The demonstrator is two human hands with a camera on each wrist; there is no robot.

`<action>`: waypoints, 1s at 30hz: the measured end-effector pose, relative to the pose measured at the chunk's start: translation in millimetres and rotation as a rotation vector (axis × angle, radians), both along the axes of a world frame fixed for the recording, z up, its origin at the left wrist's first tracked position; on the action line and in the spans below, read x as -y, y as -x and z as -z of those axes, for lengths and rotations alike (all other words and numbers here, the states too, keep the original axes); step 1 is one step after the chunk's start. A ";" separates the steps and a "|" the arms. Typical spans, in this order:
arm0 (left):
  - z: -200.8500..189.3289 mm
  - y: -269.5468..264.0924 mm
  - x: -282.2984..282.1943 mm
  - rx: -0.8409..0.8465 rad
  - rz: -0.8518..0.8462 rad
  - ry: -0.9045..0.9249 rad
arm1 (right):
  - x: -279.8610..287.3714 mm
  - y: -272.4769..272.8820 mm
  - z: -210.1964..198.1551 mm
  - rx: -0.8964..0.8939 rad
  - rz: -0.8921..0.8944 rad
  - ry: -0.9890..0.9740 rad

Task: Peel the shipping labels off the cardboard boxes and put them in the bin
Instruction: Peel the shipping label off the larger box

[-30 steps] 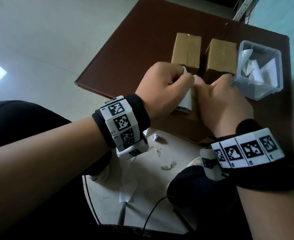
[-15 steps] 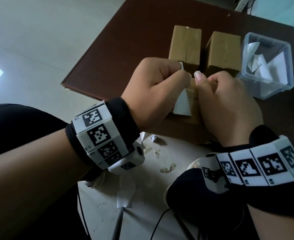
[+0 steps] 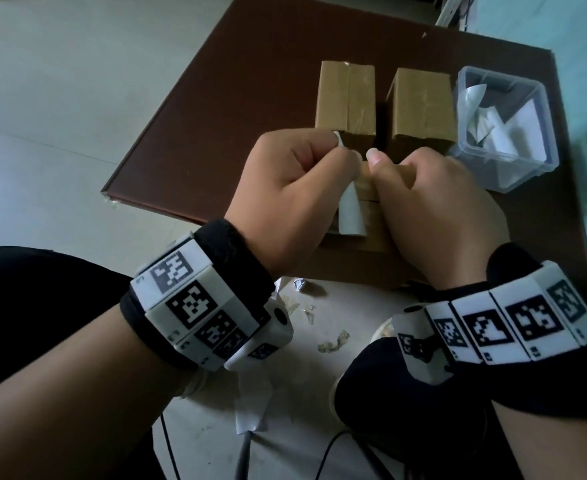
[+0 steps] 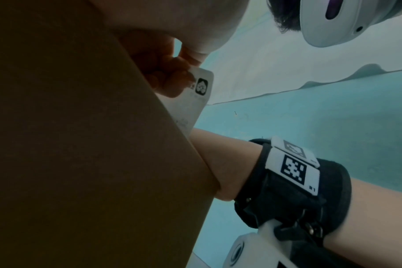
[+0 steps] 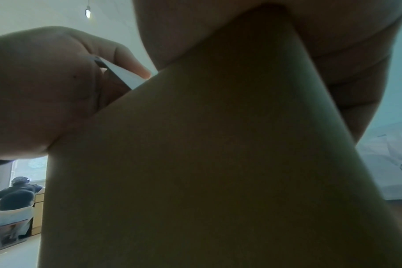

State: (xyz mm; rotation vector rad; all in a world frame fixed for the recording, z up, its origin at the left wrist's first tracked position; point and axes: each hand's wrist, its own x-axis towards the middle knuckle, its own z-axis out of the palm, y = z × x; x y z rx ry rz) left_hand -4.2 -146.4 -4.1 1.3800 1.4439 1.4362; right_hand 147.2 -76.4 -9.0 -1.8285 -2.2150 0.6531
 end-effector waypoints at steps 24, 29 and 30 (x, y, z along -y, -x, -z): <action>-1.0 -1.3 -7.1 -0.079 -0.018 -0.013 | 10.2 5.3 -4.5 0.089 0.013 -0.174; 0.2 -4.5 -5.8 -0.127 -0.033 -0.037 | 9.5 8.8 -8.3 0.146 -0.019 -0.119; 0.1 -4.5 -5.6 -0.127 -0.030 -0.040 | 10.0 9.3 -9.3 0.152 -0.037 -0.112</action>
